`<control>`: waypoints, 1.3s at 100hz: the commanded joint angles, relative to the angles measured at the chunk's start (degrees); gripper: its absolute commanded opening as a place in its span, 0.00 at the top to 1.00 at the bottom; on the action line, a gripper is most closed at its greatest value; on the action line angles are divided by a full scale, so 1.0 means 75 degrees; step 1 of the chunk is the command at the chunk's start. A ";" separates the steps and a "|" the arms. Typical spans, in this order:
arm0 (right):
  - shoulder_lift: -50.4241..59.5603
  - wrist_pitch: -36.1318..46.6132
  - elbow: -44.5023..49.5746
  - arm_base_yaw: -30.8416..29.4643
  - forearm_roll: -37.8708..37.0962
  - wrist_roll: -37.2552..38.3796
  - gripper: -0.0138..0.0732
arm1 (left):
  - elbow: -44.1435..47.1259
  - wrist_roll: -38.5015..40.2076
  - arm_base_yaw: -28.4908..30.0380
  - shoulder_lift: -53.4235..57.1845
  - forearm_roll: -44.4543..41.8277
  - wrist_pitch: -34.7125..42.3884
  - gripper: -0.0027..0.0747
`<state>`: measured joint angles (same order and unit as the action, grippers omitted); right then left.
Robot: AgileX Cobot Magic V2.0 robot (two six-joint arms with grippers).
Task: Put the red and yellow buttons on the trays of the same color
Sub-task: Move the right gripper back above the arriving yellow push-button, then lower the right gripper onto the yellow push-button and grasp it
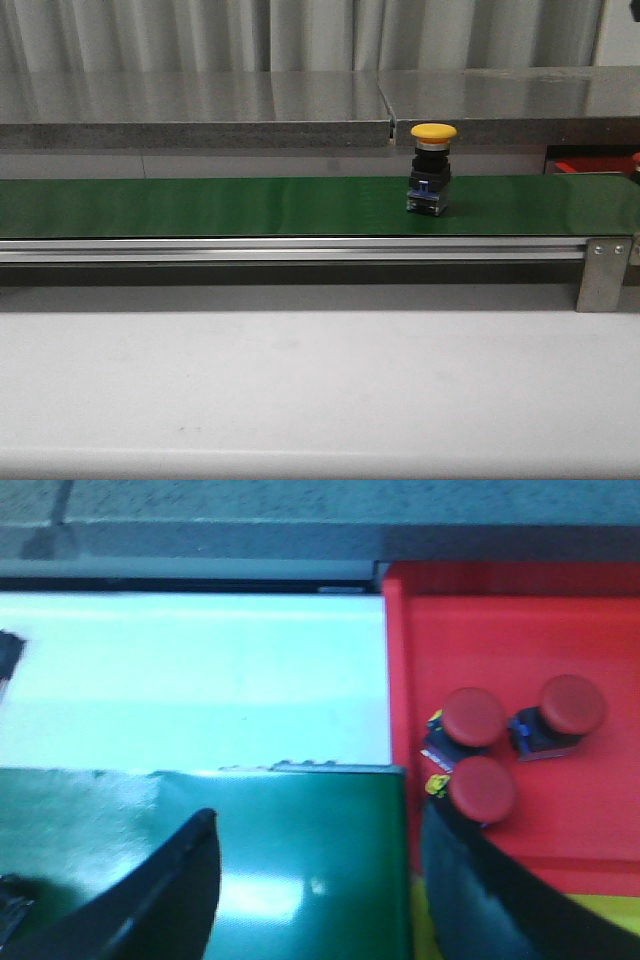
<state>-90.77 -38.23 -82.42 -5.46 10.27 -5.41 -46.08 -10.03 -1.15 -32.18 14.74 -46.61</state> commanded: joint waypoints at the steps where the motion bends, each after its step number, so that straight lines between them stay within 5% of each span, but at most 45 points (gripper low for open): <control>1: 0.0358 0.0049 -0.0160 0.0316 -0.0015 -0.0117 0.21 | -0.0198 0.0023 -0.0041 -0.0012 0.0127 0.0563 0.99; 48: 0.0154 -0.1807 -0.0160 0.1707 0.0092 -0.0785 0.16 | -0.0198 0.0023 -0.0041 -0.0012 0.0127 0.0563 0.99; 113: -0.1160 -0.0367 -0.0238 0.1718 0.0912 -0.1182 0.16 | -0.0198 0.0023 -0.0041 -0.0012 0.0127 0.0563 0.99; 123: -0.1274 -0.0245 -0.0238 0.1718 0.0906 -0.1182 0.23 | -0.0198 0.0023 -0.0041 -0.0012 0.0127 0.0563 0.99; 130: -0.1286 -0.0174 -0.0238 0.1718 0.0906 -0.1182 0.36 | -0.0198 0.0023 -0.0041 -0.0012 0.0127 0.0563 0.99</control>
<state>-103.03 -42.87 -82.42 7.49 16.06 -13.54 -46.08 -10.03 -1.15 -32.18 14.74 -46.61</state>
